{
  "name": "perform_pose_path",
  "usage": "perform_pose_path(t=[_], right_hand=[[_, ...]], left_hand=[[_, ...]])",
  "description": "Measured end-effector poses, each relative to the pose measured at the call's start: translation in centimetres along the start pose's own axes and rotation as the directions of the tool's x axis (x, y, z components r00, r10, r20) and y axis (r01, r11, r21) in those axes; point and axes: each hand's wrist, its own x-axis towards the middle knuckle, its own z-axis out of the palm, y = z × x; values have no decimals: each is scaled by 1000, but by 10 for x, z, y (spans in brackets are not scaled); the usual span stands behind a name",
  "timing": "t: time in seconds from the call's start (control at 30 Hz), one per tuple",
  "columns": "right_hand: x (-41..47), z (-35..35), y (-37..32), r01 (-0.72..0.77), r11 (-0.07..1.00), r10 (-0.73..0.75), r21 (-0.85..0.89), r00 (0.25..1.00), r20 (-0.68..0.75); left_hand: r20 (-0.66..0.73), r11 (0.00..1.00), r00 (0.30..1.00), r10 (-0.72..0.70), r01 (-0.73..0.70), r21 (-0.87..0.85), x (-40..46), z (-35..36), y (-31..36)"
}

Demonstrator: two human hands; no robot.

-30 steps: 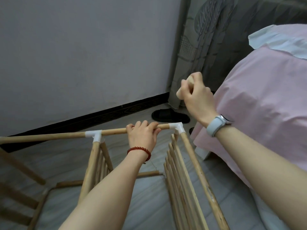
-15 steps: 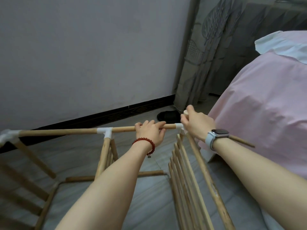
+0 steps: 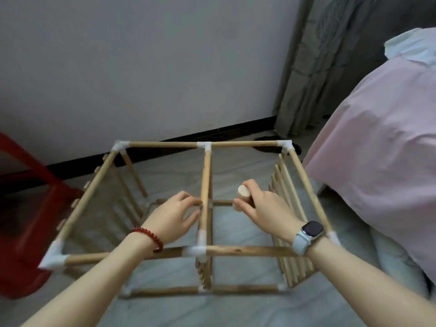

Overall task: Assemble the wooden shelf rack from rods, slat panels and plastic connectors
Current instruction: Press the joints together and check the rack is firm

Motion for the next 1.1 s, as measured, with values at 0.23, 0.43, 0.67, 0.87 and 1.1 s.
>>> perform_pose_path(t=[0.23,0.43,0.67,0.87,1.1], right_hand=[[-48,12,-41,28,998,-31,47,998,61],[-45,-40,-56,47,999,-42,7,947,-320],[-43,1,-44,-122,992,120,8,952,-281],[-16,-51,-44,4,991,80,134,783,-617],[-36,9,-19,-144,956,124,-257,988,-94]], left_hand=[[152,953,988,-34,-13,302,-75,8,-17],[10,950,1000,14,-17,313,-60,31,15],[-76,938,996,51,-21,347,-26,53,38],[-76,941,996,39,-11,339,-21,59,38],[-53,944,999,13,5,329,-19,60,42]])
